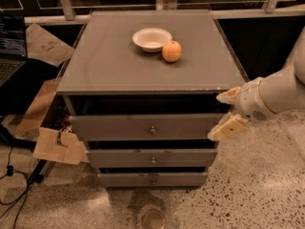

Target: Open top drawer

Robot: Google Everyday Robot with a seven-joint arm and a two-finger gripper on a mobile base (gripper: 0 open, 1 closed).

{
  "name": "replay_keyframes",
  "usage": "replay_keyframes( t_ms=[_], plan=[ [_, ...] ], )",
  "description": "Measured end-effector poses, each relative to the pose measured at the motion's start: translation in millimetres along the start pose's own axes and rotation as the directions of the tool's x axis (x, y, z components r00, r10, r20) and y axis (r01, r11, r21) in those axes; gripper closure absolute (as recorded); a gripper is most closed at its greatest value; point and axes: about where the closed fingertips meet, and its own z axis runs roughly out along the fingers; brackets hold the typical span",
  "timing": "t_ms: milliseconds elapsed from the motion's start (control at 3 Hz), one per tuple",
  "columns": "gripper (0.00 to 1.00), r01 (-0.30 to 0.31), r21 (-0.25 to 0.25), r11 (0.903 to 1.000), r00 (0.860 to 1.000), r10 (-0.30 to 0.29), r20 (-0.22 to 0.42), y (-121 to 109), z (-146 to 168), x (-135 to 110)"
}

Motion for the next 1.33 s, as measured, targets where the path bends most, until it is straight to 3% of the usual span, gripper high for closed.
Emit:
replay_keyframes(
  t_ms=[1000,1333],
  plan=[
    [0.95,0.001,-0.001,1.0,1.0,-0.001,0.0,0,1,0],
    [1.0,-0.01,0.042,0.9991,1.0,0.01,0.01,-2,15,5]
  ],
)
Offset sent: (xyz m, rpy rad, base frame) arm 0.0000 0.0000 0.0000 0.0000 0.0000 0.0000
